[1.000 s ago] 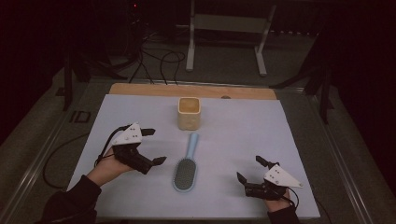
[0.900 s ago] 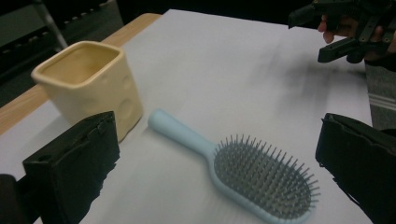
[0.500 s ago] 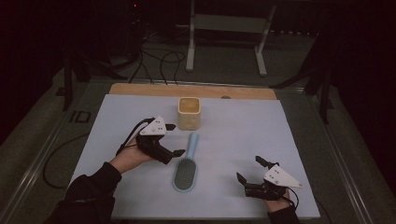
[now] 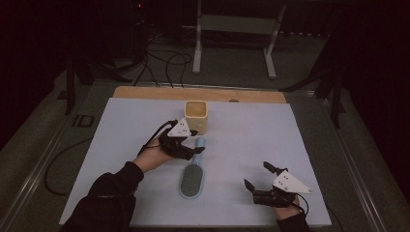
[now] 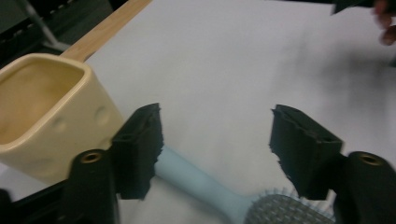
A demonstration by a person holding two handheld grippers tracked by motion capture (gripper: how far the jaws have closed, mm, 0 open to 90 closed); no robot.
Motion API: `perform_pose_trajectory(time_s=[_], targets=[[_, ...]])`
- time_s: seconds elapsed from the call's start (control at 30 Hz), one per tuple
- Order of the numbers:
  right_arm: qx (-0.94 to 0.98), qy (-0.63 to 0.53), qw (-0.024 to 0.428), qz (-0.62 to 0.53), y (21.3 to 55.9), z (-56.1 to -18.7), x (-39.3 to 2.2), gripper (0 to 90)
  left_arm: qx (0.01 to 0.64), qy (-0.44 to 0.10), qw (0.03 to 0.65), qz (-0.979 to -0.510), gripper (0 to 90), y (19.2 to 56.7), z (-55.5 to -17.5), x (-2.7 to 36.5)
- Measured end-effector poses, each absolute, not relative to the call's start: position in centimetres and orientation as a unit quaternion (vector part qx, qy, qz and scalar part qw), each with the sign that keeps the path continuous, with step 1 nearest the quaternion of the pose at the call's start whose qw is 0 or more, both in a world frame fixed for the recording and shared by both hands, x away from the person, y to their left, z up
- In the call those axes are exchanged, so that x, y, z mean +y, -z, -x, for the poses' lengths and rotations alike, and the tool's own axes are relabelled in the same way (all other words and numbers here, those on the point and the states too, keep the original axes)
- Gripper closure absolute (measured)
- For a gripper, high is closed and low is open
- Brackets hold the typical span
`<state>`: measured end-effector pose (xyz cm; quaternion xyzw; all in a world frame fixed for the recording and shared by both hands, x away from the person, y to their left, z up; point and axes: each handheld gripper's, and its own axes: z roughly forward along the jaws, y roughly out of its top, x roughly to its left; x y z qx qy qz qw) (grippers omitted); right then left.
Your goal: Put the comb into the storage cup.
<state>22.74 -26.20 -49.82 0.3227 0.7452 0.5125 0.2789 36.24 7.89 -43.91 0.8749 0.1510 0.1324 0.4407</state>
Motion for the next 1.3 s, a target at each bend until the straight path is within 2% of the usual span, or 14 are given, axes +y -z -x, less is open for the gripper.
perform_pose_trajectory(time_s=[0.07, 0.2, 0.33, 0.53, 0.63, 1.07, 1.3], targets=[[0.747, -0.512, 0.278, -0.319, 49.9, -22.8, -26.2, 9.7, 0.156, -0.136, 0.438, -0.875, 39.6, 44.4, -36.6, 7.6], [0.745, -0.514, 0.279, -0.32, 49.8, -22.7, -26.2, 9.7, 0.163, -0.107, 0.431, -0.881, 52.4, 45.6, -37.3, 7.1], [0.743, -0.515, 0.279, -0.323, 49.8, -22.8, -26.3, 9.7, 0.165, -0.123, 0.415, -0.886, 59.2, 46.7, -37.6, 6.5], [0.745, -0.517, 0.277, -0.319, 49.8, -22.7, -26.3, 9.7, 0.166, -0.109, 0.408, -0.891, 84.0, 47.5, -38.3, 5.9], [0.745, -0.517, 0.276, -0.317, 49.8, -22.7, -26.3, 9.8, 0.161, -0.108, 0.406, -0.893, 89.1, 47.6, -38.6, 5.4], [0.743, -0.525, 0.27, -0.315, 49.7, -22.6, -26.3, 10.0, 0.154, -0.093, 0.337, -0.924, 89.9, 49.8, -40.1, 3.5], [0.745, -0.523, 0.27, -0.314, 49.7, -22.6, -26.3, 10.0, 0.156, -0.089, 0.331, -0.926, 90.0, 50.0, -40.4, 4.0]])
